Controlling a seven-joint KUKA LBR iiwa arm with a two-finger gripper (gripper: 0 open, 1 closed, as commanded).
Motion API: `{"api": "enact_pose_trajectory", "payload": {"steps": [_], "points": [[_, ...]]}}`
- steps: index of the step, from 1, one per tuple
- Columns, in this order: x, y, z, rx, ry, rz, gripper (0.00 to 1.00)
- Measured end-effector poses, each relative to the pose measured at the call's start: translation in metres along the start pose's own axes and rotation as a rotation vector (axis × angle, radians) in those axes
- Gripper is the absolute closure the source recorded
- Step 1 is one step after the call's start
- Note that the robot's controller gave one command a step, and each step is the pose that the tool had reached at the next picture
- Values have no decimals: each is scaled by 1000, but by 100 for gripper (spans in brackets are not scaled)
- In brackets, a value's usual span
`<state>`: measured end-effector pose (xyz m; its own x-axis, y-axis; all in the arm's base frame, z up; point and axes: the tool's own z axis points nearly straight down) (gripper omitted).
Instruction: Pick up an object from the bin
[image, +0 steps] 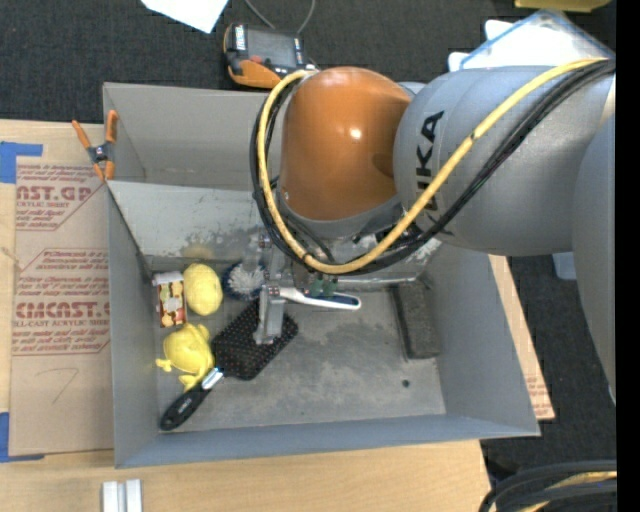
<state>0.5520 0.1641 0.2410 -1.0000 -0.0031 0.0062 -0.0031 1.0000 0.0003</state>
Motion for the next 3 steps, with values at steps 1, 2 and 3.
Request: {"api": "enact_pose_trajectory", "payload": {"steps": [1,2,3], "points": [[-2,-1,-5,-1,-8,2,0],[10,-22,89,0,-8,-268,0],[34,-29,81,1,-17,-673,0]]}}
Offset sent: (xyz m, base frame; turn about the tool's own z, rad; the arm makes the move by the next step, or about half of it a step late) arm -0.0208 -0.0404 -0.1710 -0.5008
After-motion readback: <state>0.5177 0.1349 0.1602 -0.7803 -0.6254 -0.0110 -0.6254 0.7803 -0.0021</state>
